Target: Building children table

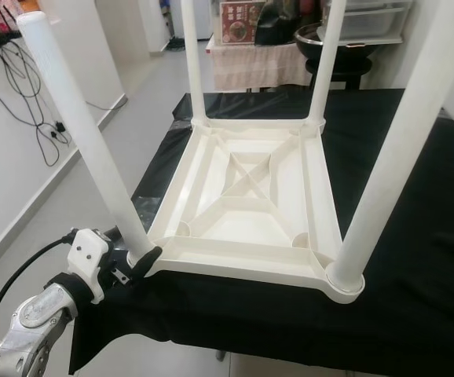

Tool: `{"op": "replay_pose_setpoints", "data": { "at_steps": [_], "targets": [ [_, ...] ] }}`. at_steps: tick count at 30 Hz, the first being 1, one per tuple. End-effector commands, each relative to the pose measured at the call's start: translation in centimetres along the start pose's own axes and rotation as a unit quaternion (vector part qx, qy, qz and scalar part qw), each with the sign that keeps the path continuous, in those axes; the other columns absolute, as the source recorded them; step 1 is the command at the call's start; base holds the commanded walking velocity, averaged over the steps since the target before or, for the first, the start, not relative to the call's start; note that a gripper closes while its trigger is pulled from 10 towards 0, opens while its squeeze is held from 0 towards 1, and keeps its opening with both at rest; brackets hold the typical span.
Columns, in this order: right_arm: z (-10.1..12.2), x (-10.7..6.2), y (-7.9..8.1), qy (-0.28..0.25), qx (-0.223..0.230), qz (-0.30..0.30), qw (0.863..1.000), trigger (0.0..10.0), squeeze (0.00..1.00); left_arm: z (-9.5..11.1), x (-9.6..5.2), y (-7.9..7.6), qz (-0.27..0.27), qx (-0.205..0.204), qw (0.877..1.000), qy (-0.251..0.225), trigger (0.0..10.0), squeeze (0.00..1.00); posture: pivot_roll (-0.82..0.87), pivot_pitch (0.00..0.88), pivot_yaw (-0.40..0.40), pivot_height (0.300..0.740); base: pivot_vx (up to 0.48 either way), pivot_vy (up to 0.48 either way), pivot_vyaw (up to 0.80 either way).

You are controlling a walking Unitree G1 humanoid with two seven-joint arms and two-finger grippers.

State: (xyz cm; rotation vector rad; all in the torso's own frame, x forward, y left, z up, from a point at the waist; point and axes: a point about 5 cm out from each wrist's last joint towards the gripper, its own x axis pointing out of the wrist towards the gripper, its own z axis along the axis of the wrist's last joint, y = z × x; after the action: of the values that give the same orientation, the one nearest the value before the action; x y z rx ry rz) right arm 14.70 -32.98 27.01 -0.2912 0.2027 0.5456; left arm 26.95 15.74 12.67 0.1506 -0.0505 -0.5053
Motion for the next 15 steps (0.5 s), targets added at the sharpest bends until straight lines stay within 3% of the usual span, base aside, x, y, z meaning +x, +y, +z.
{"op": "replay_pose_setpoints", "data": {
  "at_steps": [1, 4, 7, 15],
  "targets": [
    [2.9, 1.6, 0.3, -0.114, -0.004, 0.001, 0.993, 10.0, 0.0, -0.3, -0.4, 0.4, 0.005, 0.005, 1.0, 0.008, 10.0, 0.0, -0.21, 0.078, 0.056, 0.74, 0.0, 0.0, 0.0],
    [2.9, 1.6, 0.3, -0.114, -0.004, 0.001, 0.993, 10.0, 0.0, -0.3, -0.4, 0.4, 0.005, 0.005, 1.0, 0.008, 10.0, 0.0, -0.21, 0.078, 0.056, 0.74, 0.0, 0.0, 0.0],
    [5.0, 1.9, -0.8, -0.187, -0.004, -0.028, 0.982, 10.0, 0.0, -0.4, -0.4, 0.4, 0.007, 0.004, 1.0, 0.009, 10.0, 0.0, -0.2, 0.079, 0.051, 0.74, 0.0, 0.0, 0.0],
    [6.8, 2.1, -1.8, -0.243, -0.011, -0.065, 0.968, 10.0, 0.0, -0.8, -0.7, 1.0, 0.038, 0.007, 0.999, 0.013, 10.0, 0.0, -0.2, 0.083, 0.048, 0.74, 0.0, 0.0, 0.0]
  ]
}}
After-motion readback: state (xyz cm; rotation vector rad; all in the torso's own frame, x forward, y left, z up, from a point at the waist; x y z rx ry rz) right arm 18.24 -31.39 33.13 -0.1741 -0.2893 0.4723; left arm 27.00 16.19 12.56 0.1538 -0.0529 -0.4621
